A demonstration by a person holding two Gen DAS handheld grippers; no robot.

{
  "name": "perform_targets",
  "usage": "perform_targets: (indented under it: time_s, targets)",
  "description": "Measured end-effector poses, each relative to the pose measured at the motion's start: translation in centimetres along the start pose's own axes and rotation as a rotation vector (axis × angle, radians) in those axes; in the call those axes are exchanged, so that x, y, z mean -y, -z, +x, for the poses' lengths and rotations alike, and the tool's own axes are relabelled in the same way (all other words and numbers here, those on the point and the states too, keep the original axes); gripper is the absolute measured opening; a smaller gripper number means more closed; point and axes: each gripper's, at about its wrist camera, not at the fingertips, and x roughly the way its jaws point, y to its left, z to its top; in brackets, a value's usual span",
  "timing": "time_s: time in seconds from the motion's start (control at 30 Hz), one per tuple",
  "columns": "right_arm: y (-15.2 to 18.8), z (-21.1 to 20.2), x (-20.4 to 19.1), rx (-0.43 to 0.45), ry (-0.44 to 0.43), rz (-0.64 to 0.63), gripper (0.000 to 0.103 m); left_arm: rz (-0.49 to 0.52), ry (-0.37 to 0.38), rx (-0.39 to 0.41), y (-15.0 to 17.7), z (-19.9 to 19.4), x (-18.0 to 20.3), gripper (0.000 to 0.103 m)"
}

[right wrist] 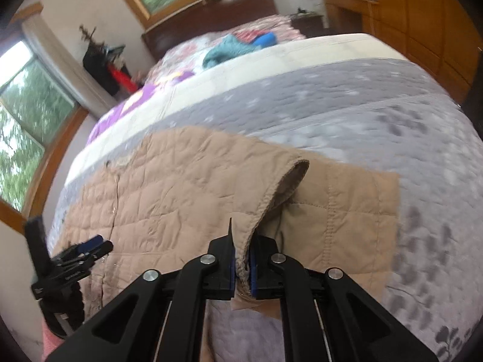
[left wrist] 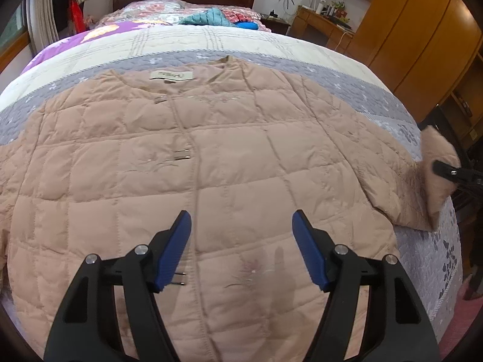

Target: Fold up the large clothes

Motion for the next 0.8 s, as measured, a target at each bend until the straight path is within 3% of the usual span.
perform_targets:
  time_s: [0.17, 0.27, 0.33, 0.43, 0.63, 0.8]
  targets:
    - [0.2, 3.9, -2.0, -0.066, 0.005, -0.038, 0.010, -0.001, 0.000, -0.002, 0.0, 0.2, -0.6, 0.068]
    - [0.5, 4.5, -1.9, -0.096, -0.094, -0.033, 0.027, -0.003, 0.009, -0.011, 0.0, 0.4, -0.6, 0.069]
    - [0.8, 3.5, -1.5, -0.077, -0.177, -0.029, 0.032, 0.000, 0.018, -0.011, 0.0, 0.3, -0.4, 0.070]
    - [1.3, 1.0, -0.2, -0.034, -0.224, -0.005, 0.032, 0.008, 0.060, -0.020, 0.0, 0.2, 0.8, 0.070]
    - [2.9, -3.9, 6.0, 0.083, -0.042, 0.102, 0.032, 0.067, 0.198, -0.049, -0.5, 0.4, 7.1, 0.076]
    - [4.6, -5.3, 10.1, 0.108, 0.052, 0.176, 0.032, 0.131, 0.261, -0.116, -0.7, 3.0, 14.0, 0.078]
